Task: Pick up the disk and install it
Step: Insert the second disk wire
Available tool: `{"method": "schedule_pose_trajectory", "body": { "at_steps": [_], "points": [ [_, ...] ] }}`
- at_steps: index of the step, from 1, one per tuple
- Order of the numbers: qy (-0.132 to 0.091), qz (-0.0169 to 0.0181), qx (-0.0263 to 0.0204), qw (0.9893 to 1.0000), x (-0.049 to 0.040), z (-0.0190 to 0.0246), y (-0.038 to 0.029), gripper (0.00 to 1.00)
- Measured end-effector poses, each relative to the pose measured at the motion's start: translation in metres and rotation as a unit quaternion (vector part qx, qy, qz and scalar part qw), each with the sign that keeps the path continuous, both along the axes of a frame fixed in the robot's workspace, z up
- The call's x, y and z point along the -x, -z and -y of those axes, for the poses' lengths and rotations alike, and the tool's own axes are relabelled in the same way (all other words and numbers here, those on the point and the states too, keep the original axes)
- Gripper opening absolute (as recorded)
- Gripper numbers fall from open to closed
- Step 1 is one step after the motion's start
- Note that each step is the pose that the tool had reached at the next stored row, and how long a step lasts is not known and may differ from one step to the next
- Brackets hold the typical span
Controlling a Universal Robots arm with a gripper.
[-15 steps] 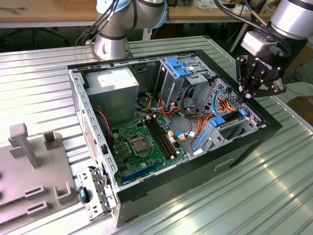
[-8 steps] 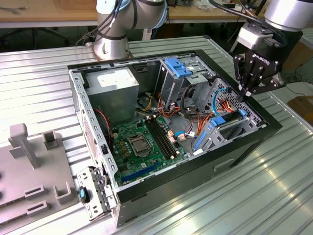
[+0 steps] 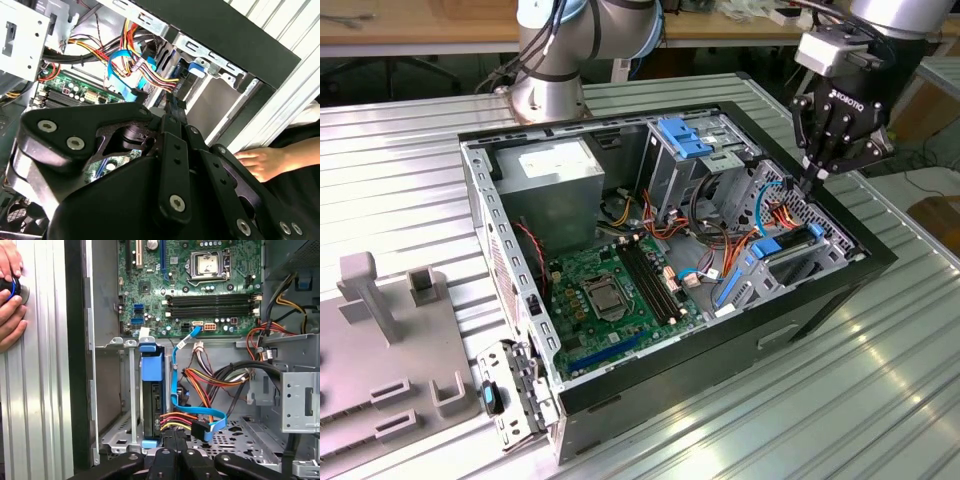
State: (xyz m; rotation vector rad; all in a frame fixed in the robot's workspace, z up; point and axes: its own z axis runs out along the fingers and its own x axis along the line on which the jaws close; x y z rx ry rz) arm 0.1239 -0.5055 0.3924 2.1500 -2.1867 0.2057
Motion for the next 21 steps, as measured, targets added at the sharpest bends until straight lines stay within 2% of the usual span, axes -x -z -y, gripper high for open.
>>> {"method": "schedule_pose_trajectory", "body": {
  "at_steps": [1, 3, 8, 11, 14, 15, 21],
  "points": [
    [0.000, 0.0000, 0.0013, 1.0000, 0.0000, -0.0020, -0.0005, 0.11],
    [0.000, 0.0000, 0.0067, 1.0000, 0.0000, -0.0091, -0.0019, 0.11],
    [0.000, -0.0019, 0.0128, 0.9999, 0.0000, -0.0184, -0.0029, 0.11],
    [0.000, -0.0024, 0.0225, 0.9997, -0.0001, -0.0276, -0.0029, 0.11],
    [0.000, -0.0027, 0.0387, 0.9992, 0.0000, -0.0333, -0.0031, 0.11],
    [0.000, -0.0028, 0.0412, 0.9991, 0.0000, -0.0338, -0.0030, 0.11],
    [0.000, -0.0028, 0.0416, 0.9991, 0.0000, -0.0339, -0.0030, 0.11]
  ]
}}
